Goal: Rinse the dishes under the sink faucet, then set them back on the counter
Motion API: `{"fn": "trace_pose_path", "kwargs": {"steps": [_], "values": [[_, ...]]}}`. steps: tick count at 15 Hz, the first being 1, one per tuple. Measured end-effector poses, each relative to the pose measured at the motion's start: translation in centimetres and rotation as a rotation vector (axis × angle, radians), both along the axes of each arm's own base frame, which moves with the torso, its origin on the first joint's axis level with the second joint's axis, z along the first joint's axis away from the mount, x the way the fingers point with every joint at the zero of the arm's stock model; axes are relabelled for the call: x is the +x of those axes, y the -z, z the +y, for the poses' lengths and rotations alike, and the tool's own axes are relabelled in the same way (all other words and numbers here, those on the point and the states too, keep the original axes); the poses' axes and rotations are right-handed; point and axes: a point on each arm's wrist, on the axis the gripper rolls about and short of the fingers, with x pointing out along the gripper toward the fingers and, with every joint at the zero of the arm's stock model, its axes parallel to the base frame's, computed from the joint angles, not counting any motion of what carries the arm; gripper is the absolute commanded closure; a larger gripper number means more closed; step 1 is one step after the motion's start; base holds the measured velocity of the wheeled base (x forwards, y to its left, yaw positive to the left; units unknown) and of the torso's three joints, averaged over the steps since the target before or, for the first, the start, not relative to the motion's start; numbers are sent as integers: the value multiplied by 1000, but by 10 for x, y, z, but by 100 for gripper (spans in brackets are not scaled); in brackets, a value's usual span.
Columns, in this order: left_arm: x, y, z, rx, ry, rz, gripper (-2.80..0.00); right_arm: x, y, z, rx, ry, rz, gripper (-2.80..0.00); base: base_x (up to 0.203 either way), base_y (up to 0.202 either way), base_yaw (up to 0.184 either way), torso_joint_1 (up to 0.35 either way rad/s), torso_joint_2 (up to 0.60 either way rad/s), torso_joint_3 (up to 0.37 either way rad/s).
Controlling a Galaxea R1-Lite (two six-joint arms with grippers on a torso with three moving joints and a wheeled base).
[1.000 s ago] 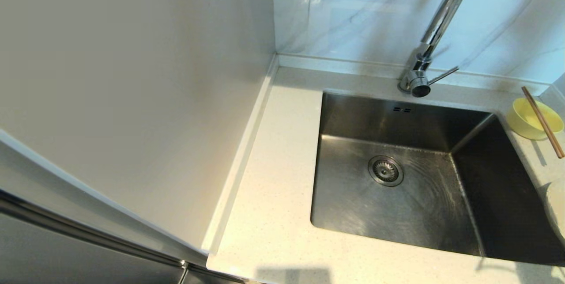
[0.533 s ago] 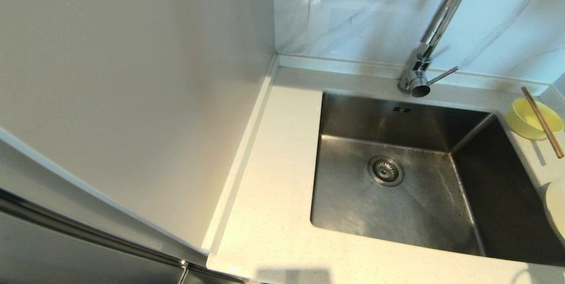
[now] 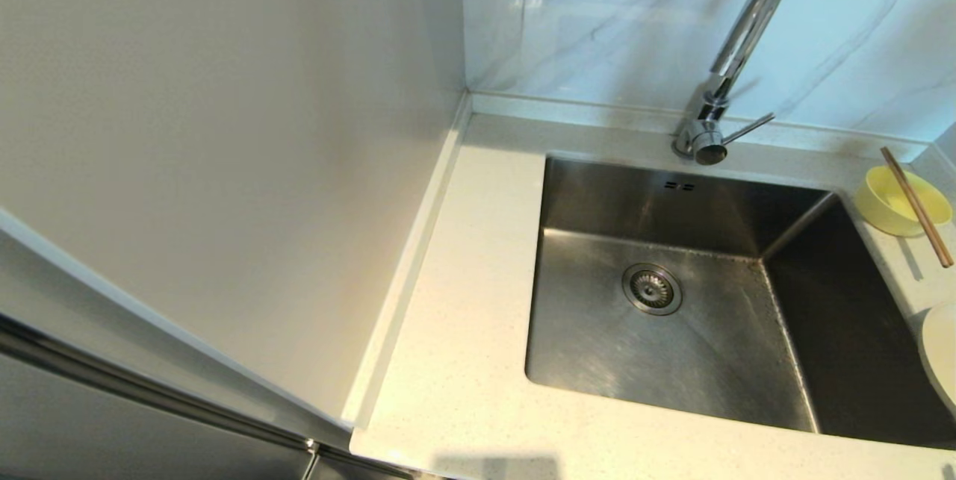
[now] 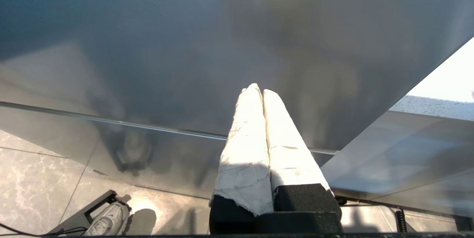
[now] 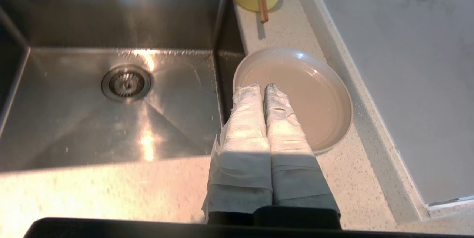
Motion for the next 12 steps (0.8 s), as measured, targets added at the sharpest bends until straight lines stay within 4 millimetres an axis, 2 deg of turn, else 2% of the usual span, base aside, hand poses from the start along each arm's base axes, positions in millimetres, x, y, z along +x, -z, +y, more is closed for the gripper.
{"fn": "trace_pose_path", "kwargs": {"steps": [3,7,12], "values": [[0,0,0,1,0,0,0,-14,32,0,-61,-47,16,0,0,0,0,0,0,0],[0,0,0,1,0,0,0,-10,80,2,-61,-168,87,0,0,0,0,0,0,0],[0,0,0,1,0,0,0,-5,98,8,-21,-419,88,0,0,0,0,0,0,0]]}}
